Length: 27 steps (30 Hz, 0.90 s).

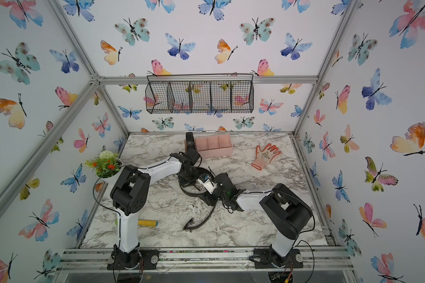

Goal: Place the belts into the storage roll
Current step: Roll the belt at the center of the board.

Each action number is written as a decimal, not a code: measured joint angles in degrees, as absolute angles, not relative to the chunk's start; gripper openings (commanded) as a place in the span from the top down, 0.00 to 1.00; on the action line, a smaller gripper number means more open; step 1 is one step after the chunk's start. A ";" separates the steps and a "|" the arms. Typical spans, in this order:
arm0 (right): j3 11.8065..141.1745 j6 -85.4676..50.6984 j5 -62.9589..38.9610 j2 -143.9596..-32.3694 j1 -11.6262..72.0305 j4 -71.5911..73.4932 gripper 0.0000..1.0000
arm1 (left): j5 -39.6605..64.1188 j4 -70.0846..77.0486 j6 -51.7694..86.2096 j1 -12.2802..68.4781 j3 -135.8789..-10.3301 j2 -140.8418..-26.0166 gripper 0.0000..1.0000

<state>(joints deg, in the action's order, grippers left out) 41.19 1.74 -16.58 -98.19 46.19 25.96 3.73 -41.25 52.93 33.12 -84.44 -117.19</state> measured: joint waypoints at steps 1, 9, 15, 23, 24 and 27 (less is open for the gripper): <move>41.19 1.56 -16.69 -98.54 46.17 26.55 0.45 | 3.70 -41.28 52.97 33.12 -84.44 -117.23 1.00; 42.28 0.36 -17.78 -101.14 46.19 30.20 0.52 | 3.66 -41.45 53.04 33.15 -84.53 -117.56 1.00; 45.04 -0.49 -17.98 -103.70 46.19 31.18 0.59 | 3.68 -41.43 53.06 33.15 -84.53 -117.60 1.00; 47.37 -1.08 -18.26 -107.20 46.19 31.33 0.82 | 3.79 -41.41 53.04 33.15 -84.53 -117.67 1.00; 47.44 -1.10 -18.24 -107.35 46.19 31.35 0.90 | 3.86 -41.41 53.04 33.15 -84.53 -117.67 1.00; 47.83 -1.41 -18.11 -107.79 46.19 31.09 0.94 | 3.95 -41.41 53.01 33.12 -84.51 -117.69 1.00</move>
<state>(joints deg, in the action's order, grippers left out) 47.83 -1.41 -18.11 -107.79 46.19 31.09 3.95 -41.41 53.01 33.12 -84.51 -117.69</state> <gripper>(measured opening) 0.094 0.048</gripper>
